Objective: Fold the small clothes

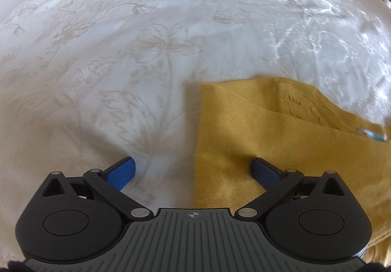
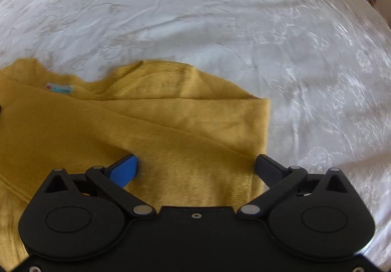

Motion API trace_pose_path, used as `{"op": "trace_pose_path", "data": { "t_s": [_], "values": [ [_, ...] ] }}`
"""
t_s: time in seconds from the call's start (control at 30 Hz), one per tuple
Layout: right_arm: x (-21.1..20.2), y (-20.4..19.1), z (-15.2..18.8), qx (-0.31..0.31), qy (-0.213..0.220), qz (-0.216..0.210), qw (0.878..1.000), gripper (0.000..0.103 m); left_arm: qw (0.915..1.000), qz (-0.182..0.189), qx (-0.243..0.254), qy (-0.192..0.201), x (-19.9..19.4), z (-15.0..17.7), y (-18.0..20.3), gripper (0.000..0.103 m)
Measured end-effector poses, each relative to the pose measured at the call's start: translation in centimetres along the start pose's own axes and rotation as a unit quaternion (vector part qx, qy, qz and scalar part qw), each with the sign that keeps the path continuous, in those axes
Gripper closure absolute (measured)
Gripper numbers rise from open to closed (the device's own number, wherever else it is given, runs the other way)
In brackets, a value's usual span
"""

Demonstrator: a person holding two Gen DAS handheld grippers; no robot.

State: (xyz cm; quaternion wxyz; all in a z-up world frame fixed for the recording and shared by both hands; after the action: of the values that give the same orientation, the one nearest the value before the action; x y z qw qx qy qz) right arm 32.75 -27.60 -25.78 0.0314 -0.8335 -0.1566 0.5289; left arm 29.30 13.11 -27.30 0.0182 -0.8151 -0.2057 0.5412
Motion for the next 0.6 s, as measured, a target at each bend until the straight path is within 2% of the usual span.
{"op": "trace_pose_path", "data": {
  "t_s": [0.1,0.27,0.4,0.47,0.6],
  "values": [
    [-0.6,2.3,0.4,0.052,0.004,0.007,0.999,0.001,1.0,0.001,-0.001,0.001,0.2,-0.2,-0.6,0.0],
    [-3.1,3.5,1.2,0.087,0.027,0.006,0.996,0.001,0.9998,0.004,-0.017,-0.001,-0.8,0.2,-2.3,0.0],
    [-5.6,2.8,2.2,0.095,0.043,-0.009,0.995,0.001,0.9996,0.016,-0.025,-0.004,-2.8,1.8,-3.4,0.0],
    [-6.6,1.9,2.7,0.093,0.046,-0.017,0.994,0.001,0.9997,0.023,-0.011,-0.001,-3.8,2.8,-3.3,0.0],
    [-8.0,0.0,4.4,0.09,0.042,-0.03,0.995,0.001,0.9996,0.009,0.023,-0.012,-3.5,5.2,-3.3,0.0]
  ]
}}
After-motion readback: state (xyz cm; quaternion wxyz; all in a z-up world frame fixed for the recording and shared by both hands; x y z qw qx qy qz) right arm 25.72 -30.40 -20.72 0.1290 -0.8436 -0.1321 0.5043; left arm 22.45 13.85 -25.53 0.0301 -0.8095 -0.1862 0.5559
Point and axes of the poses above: each gripper's, at about its wrist camera, not at the fingertips, and x roughly the way its jaws point, y to its right, z to its underside, the point moved 7 cm from there along x, roughly the way its jaws point, and after that the axes turned 15 degrees about -z, right-handed, at the moved point
